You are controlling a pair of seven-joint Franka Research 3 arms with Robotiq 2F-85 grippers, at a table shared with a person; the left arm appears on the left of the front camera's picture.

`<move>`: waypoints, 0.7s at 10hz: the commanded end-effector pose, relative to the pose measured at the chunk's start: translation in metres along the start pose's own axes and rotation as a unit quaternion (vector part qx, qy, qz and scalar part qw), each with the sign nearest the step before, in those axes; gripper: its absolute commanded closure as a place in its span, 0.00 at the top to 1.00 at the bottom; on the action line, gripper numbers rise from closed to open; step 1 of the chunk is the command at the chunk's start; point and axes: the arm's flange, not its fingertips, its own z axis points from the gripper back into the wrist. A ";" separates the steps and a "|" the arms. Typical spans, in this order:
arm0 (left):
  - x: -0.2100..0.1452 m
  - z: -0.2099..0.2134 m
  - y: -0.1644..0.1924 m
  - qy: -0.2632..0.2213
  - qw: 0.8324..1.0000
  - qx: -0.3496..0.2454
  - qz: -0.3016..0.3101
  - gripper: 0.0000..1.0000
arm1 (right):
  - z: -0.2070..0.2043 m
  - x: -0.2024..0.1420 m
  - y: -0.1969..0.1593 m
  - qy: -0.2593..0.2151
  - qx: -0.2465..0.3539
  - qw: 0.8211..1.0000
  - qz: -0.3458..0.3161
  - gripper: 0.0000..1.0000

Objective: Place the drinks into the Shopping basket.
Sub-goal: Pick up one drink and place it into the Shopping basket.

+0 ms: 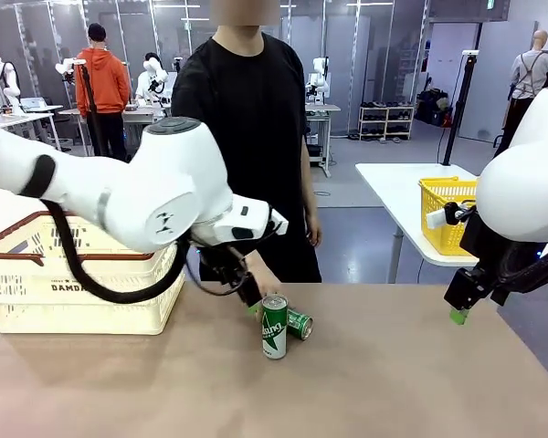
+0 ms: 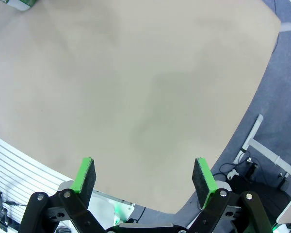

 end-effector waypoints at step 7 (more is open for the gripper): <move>-0.129 0.022 0.001 -0.057 0.997 -0.014 0.043 1.00 | 0.001 0.000 -0.002 0.001 0.000 1.000 0.006 1.00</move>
